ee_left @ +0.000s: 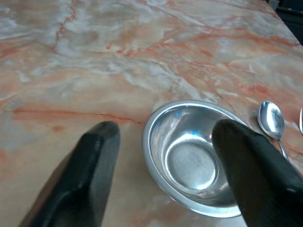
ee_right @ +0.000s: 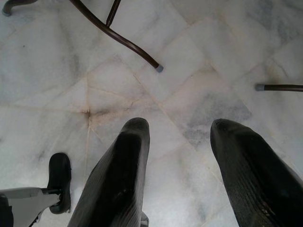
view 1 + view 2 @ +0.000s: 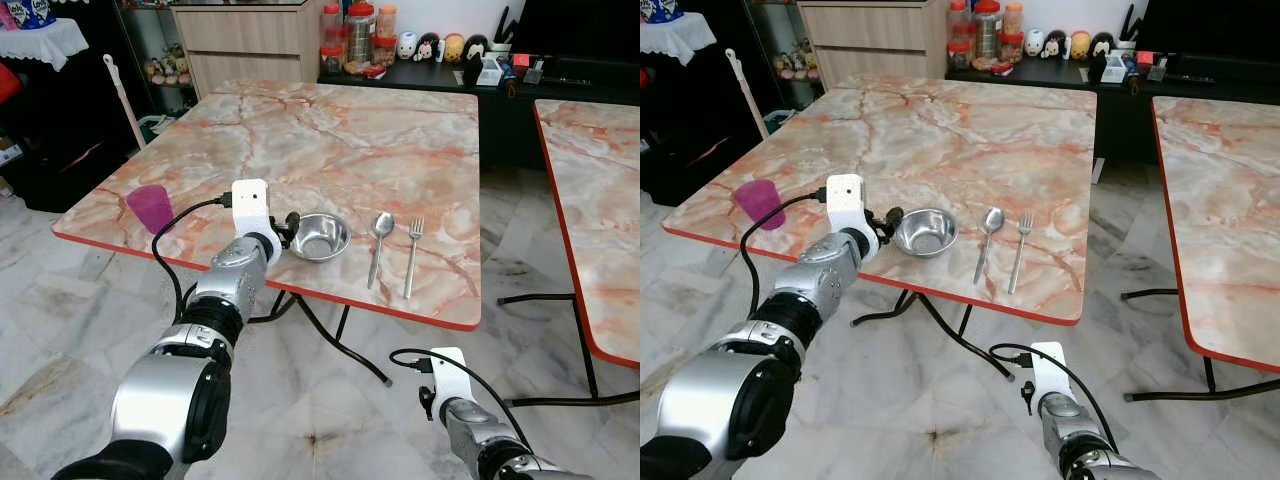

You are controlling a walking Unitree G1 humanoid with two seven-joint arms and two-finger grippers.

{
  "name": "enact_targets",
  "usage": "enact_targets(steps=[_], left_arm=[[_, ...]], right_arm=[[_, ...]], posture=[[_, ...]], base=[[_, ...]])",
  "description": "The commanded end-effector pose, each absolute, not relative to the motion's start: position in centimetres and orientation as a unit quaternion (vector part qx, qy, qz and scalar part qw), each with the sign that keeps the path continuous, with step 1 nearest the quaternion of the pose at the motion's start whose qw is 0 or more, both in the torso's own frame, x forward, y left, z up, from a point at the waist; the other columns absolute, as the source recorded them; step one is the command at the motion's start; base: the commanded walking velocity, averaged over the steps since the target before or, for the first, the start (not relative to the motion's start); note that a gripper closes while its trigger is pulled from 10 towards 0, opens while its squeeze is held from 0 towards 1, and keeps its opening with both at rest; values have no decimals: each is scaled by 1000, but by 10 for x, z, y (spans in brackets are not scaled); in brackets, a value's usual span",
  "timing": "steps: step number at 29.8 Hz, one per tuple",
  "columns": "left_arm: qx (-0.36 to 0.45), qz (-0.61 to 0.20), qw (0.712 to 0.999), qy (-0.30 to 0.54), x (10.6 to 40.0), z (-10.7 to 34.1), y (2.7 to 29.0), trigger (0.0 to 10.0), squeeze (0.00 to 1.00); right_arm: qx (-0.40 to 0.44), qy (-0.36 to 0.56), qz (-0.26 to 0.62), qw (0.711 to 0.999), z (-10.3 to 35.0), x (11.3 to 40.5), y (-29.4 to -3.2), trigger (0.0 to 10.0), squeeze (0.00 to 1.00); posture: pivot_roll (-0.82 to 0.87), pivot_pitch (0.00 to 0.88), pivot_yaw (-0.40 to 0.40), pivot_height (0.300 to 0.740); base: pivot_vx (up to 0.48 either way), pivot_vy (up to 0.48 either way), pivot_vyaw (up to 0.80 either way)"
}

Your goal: Setting the table

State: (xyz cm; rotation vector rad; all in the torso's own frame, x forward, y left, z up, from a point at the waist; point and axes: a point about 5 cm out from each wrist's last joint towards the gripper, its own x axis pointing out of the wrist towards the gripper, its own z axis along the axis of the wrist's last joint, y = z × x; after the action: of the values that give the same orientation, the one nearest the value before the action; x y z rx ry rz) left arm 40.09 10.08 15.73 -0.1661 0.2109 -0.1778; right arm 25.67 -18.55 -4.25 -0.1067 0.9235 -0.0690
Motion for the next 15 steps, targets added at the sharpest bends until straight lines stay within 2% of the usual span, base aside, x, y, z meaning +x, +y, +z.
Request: enact_targets(steps=[1,8,15], left_arm=[[-67,-95,987,111,402,160,95,10000,0],[-44,-103,981,156,399,150,82,10000,0],[-39,-93,982,162,399,147,86,10000,0]], right_arm=[[-53,438,-25,897,-40,261,-182,10000,0],[-54,436,-24,898,-39,262,-182,10000,0],[-54,436,-25,898,-38,263,-183,10000,0]], posture=[[22,0,21,740],[29,0,8,740],[30,0,6,740]], base=[[0,0,0],[0,0,0],[0,0,0]])
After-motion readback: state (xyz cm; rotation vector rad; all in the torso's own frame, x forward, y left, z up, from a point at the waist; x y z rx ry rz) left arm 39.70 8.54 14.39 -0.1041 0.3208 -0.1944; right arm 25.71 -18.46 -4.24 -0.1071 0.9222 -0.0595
